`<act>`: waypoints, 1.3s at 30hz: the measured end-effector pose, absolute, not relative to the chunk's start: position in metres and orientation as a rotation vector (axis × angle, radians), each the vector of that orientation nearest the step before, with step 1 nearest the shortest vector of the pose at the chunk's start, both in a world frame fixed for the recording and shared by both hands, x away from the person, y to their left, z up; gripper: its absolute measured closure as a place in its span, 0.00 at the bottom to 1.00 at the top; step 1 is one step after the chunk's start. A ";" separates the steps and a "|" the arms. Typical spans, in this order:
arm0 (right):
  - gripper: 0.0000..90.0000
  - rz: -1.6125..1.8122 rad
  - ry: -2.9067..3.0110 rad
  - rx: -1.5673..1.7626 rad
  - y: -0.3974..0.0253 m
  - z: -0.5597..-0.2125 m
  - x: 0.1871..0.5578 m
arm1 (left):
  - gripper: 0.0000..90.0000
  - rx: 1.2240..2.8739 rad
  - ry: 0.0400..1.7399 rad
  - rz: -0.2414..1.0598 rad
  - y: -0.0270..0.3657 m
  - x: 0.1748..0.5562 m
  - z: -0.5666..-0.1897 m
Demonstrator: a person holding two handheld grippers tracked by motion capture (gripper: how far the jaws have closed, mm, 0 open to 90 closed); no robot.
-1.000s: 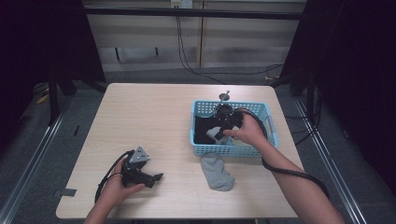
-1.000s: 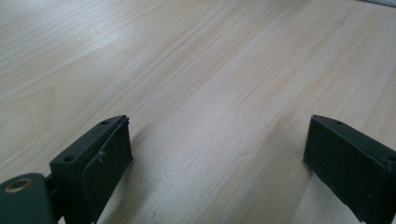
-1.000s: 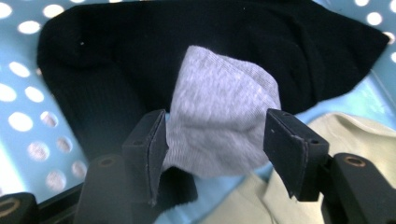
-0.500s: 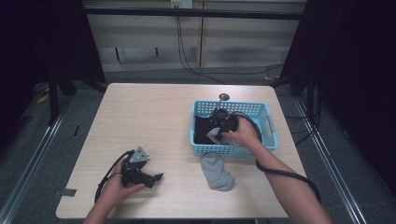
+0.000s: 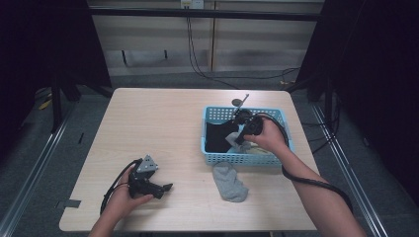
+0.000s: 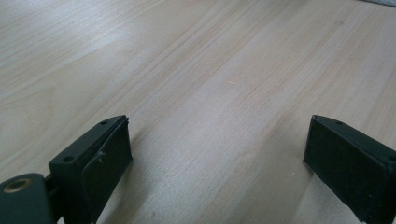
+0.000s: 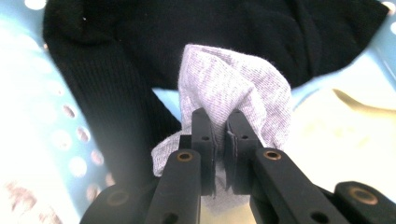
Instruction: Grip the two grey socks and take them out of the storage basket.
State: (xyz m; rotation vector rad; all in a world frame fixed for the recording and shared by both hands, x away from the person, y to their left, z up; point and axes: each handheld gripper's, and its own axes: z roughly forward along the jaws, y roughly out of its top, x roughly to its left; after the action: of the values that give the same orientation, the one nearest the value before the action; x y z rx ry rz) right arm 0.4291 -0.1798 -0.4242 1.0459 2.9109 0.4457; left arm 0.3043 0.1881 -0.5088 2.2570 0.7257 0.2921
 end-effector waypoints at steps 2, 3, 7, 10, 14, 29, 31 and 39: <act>0.93 0.451 2.907 1.044 -0.185 -0.418 0.428 | 0.08 2.255 0.726 0.292 0.188 0.304 -0.509; 0.93 0.460 2.909 1.049 -0.187 -0.415 0.428 | 0.08 2.256 0.726 0.292 0.188 0.304 -0.509; 0.93 0.471 2.902 1.066 -0.194 -0.406 0.426 | 0.08 2.246 0.735 0.291 0.188 0.304 -0.509; 0.93 0.467 2.902 1.061 -0.197 -0.402 0.425 | 0.08 2.246 0.735 0.291 0.188 0.304 -0.509; 0.93 0.474 2.897 1.063 -0.202 -0.394 0.424 | 0.08 2.246 0.732 0.293 0.188 0.304 -0.509; 0.93 0.510 2.892 1.037 -0.211 -0.369 0.417 | 0.08 2.245 0.732 0.293 0.188 0.304 -0.509; 0.93 0.505 2.894 1.028 -0.211 -0.366 0.415 | 0.08 2.245 0.731 0.293 0.188 0.304 -0.509; 0.93 0.513 2.903 0.976 -0.211 -0.352 0.404 | 0.08 2.245 0.732 0.292 0.188 0.304 -0.509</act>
State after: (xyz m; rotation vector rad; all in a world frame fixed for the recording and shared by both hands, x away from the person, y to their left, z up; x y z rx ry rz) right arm 0.4042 -0.2112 -0.3518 0.9763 2.9026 0.5127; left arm 0.3041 0.1876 -0.5093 2.2451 0.7315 0.2918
